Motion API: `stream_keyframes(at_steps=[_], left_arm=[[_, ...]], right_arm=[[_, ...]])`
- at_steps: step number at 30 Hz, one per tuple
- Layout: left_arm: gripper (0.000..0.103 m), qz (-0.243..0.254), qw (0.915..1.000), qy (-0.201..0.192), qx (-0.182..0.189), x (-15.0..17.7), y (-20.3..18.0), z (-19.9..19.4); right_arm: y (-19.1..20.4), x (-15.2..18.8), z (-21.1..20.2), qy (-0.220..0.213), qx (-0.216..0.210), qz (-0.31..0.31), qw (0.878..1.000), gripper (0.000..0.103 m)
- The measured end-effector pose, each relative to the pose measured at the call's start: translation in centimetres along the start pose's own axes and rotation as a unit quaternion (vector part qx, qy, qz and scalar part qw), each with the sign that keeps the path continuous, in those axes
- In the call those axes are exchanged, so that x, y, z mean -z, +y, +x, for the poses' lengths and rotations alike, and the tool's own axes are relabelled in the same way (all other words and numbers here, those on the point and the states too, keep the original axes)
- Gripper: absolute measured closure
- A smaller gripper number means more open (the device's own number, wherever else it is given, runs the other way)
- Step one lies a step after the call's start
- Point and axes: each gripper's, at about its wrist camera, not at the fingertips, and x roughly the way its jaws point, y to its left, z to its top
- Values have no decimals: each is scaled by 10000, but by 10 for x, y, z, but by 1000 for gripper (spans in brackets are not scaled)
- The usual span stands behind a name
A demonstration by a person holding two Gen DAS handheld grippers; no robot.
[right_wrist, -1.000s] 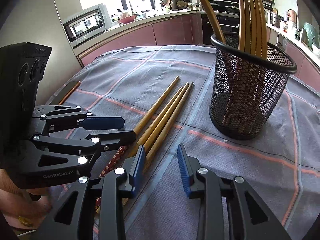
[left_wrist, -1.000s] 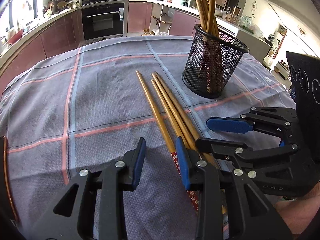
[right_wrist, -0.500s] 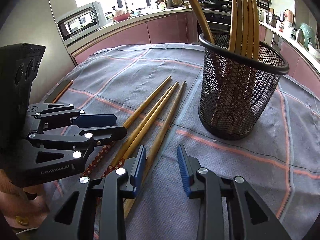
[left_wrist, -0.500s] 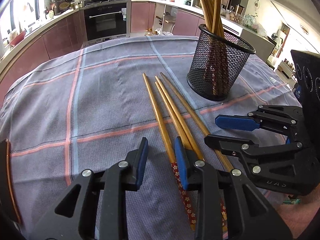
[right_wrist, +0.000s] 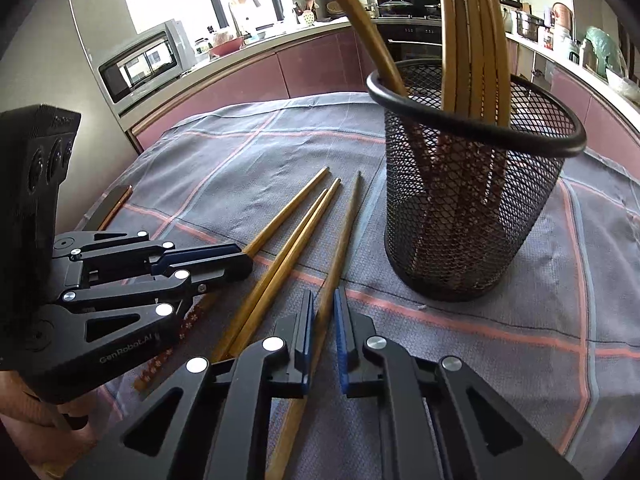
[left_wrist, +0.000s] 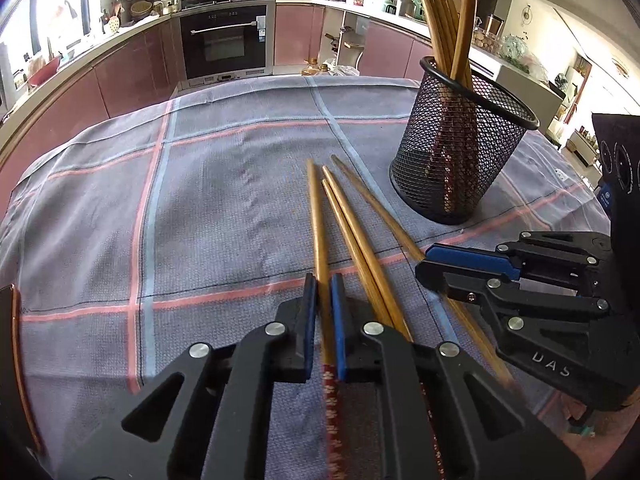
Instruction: Organize utensils
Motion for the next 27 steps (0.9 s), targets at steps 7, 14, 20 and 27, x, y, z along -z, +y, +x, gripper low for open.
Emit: stream_keyframes(at_steps=[7,14,20,27], left_arm=[[95,-143,9998,-142,94,6,3,-15],[95,20,9996,-48,276,17,-5,-20],[95,94,9996,82,272,23,-6,-15],[92,174,9992,146,329,14,-2,-6]], right_arm=[[-9,4,-19,-235,-232,212,9992,97],[5,9,-20,-51,-442,-147,9989,97],[9,10,-11,201,-354,-255,9988,95],[10,-2,2,262,-273,-339,9987,93]])
